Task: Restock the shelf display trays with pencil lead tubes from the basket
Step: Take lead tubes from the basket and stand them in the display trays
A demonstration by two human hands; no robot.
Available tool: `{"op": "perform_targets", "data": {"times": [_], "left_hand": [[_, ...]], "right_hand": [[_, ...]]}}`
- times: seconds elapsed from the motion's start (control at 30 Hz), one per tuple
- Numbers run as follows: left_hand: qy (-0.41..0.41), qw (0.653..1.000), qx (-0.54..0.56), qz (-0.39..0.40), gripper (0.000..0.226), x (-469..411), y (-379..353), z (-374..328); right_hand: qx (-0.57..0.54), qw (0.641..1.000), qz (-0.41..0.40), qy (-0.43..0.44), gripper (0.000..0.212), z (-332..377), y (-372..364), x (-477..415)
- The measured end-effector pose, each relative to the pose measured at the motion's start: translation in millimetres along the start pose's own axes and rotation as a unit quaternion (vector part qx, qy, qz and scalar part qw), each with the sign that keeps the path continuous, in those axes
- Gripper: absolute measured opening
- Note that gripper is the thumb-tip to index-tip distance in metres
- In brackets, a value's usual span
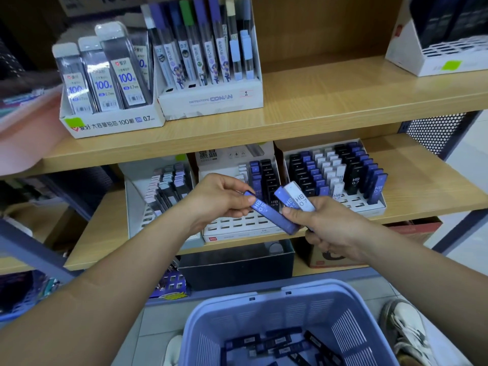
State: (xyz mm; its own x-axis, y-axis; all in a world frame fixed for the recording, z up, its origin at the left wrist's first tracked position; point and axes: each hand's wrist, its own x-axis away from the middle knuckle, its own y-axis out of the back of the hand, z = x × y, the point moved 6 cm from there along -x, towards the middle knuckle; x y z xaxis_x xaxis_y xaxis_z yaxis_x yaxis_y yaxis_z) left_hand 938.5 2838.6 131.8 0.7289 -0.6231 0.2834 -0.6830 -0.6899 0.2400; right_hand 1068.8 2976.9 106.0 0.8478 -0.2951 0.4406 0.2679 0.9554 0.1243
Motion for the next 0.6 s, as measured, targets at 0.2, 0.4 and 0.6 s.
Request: {"op": "perform_targets", "data": {"times": [0.2, 0.4, 0.6], "left_hand": [[-0.047, 0.984, -0.099, -0.138, 0.007, -6, 42, 7], [-0.144, 0.938, -0.245, -0.200, 0.010, -16, 28, -2], [-0.174, 0.912, -0.329, -0.173, 0.019, -24, 10, 2]], "right_hand": [[0.055, 0.998, -0.037, 0.004, 0.004, 4, 3, -4], [0.068, 0.997, -0.027, 0.018, 0.008, 5, 3, -8], [0.069, 0.997, -0.008, 0.020, 0.010, 4, 8, -8]]}}
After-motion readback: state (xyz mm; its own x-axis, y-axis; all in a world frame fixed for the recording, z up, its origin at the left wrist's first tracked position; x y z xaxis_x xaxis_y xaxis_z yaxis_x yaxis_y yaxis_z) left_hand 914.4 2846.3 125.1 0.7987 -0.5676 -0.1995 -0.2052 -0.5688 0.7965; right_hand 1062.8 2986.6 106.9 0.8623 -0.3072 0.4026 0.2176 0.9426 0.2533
